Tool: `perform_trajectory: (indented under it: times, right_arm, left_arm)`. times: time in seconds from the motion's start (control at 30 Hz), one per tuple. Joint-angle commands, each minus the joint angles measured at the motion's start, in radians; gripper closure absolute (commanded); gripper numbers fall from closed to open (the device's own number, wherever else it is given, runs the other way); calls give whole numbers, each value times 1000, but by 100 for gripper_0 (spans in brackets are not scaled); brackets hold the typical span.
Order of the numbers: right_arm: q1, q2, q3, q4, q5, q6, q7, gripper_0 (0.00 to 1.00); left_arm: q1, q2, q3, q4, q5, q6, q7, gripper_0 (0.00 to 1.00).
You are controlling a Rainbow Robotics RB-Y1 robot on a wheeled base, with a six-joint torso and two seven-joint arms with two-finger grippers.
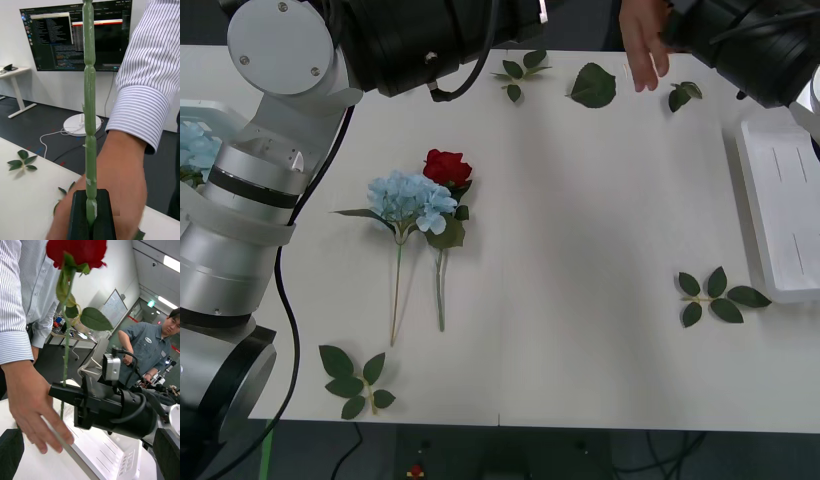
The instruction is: Place the red flowers into the right box and the blue flowers into the left box. If a person shows an open palm, hand one flower to the person first, then continue sorting.
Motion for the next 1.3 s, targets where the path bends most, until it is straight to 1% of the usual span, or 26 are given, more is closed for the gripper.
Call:
perform_trajectory:
  times: [0.03, 0.57, 0.6, 0.63, 0.67, 1.17, 1.3]
  right_arm:
    - [-92, 42, -25, 52, 24, -13, 45, 100]
    - [-100, 48, -25, 65, 21, -22, 48, 100]
    - [-100, 48, -25, 65, 19, -22, 48, 79]
    - [-100, 48, -25, 65, 19, -23, 47, 31]
    - [-100, 48, -25, 65, 19, -26, 48, 0]
    - [-98, 48, -25, 51, 1, -25, 48, 0]
    - [-97, 44, -25, 51, -24, -5, 47, 0]
  left_arm:
    - [-48, -18, -3, -16, 8, -12, -3, 0]
    - [-48, -18, -3, -16, 8, -12, -3, 0]
    - [-48, -18, -3, -16, 8, -12, -3, 0]
    - [-48, -18, -3, -16, 8, -12, -3, 0]
    - [-48, -18, -3, -16, 8, -12, -3, 0]
    - [-48, -18, -3, -16, 8, -12, -3, 0]
    - [-48, -18, -3, -16, 8, -12, -3, 0]
